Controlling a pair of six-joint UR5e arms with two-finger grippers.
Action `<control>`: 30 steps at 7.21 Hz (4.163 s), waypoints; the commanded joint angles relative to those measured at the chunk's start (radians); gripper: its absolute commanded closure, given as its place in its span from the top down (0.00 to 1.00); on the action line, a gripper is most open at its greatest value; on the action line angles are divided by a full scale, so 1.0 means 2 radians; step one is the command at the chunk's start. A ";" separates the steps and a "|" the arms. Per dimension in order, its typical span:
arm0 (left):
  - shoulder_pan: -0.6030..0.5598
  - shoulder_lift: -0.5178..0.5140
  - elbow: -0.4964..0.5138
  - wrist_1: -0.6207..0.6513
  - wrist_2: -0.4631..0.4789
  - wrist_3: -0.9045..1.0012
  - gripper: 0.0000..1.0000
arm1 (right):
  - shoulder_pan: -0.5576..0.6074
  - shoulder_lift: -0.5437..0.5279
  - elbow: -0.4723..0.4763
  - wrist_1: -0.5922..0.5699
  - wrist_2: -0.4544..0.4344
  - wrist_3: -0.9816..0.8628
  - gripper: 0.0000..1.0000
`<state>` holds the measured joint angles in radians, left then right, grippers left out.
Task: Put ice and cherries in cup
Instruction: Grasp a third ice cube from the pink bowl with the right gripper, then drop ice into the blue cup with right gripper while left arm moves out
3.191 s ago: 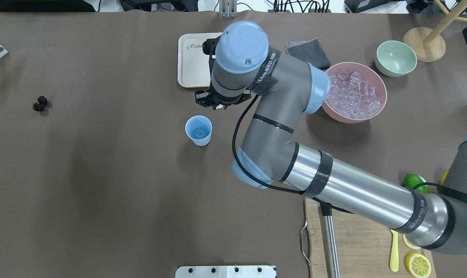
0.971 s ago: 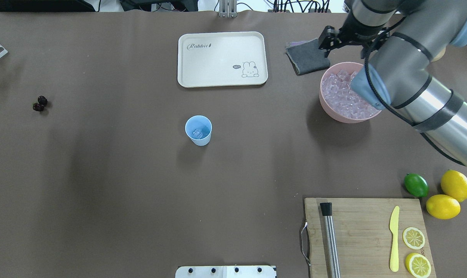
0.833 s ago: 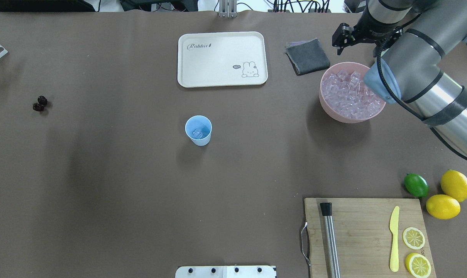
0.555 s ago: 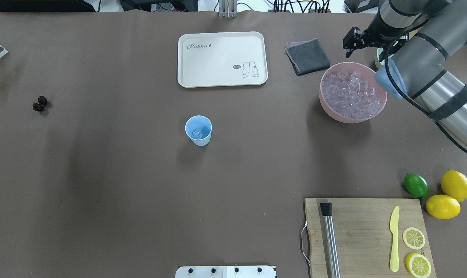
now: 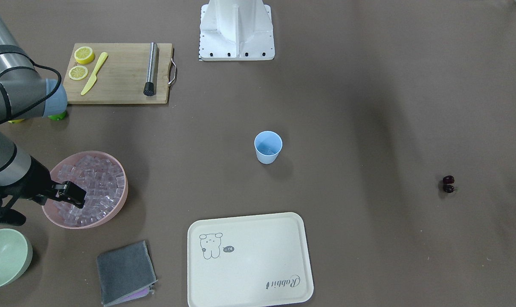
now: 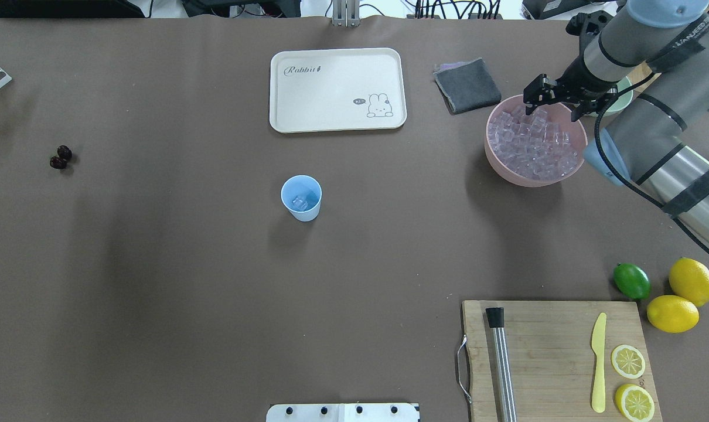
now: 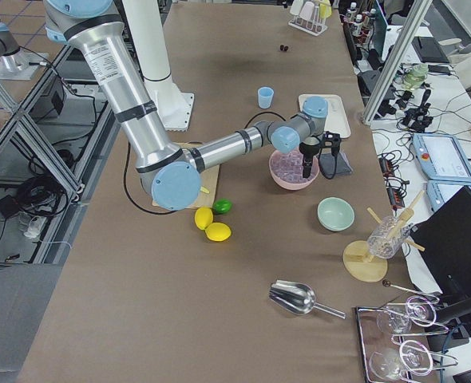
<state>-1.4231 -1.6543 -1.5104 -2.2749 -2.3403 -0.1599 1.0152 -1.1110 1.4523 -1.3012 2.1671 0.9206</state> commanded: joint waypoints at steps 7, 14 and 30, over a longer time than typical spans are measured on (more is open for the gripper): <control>-0.001 0.002 0.012 -0.008 0.002 0.006 0.98 | -0.018 0.004 -0.017 0.006 -0.010 -0.020 0.72; 0.001 -0.004 0.018 -0.009 0.002 0.004 0.98 | -0.018 0.006 -0.028 0.006 -0.022 -0.021 0.34; 0.119 -0.083 0.062 -0.008 0.040 -0.055 0.98 | -0.244 0.288 -0.053 -0.074 -0.204 0.159 0.00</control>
<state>-1.1887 -1.8234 -1.3924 -2.2887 -2.2584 -0.2710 0.5676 -0.5639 1.3849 -1.4577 1.8258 1.2239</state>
